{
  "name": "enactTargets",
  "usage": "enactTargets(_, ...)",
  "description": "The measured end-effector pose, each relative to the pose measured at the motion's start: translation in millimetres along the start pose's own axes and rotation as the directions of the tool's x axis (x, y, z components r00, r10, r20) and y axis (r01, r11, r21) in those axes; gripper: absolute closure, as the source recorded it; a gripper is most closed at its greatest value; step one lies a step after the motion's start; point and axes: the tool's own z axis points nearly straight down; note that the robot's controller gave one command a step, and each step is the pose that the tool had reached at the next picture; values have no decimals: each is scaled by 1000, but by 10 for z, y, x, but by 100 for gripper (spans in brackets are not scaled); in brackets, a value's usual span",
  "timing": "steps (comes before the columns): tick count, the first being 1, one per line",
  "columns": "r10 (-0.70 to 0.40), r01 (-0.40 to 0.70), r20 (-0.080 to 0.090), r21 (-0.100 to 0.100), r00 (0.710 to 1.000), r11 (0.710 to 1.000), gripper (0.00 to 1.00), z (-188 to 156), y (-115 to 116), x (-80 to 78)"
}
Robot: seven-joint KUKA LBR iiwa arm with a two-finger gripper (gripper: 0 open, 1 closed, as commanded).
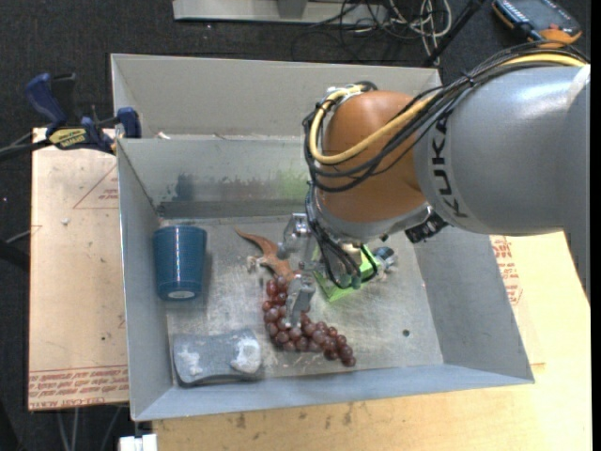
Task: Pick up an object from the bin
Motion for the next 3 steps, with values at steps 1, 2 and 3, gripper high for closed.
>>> enactTargets(1, -86, 86, 10, -1, 996, 996, 0, 413, -149, -90)
enactTargets(2, -131, 132, 25, -14, 991, 991, 100, 968, -410, -98)
enactTargets(3, -131, 131, 26, -14, 991, 991, 100, 968, -410, -98)
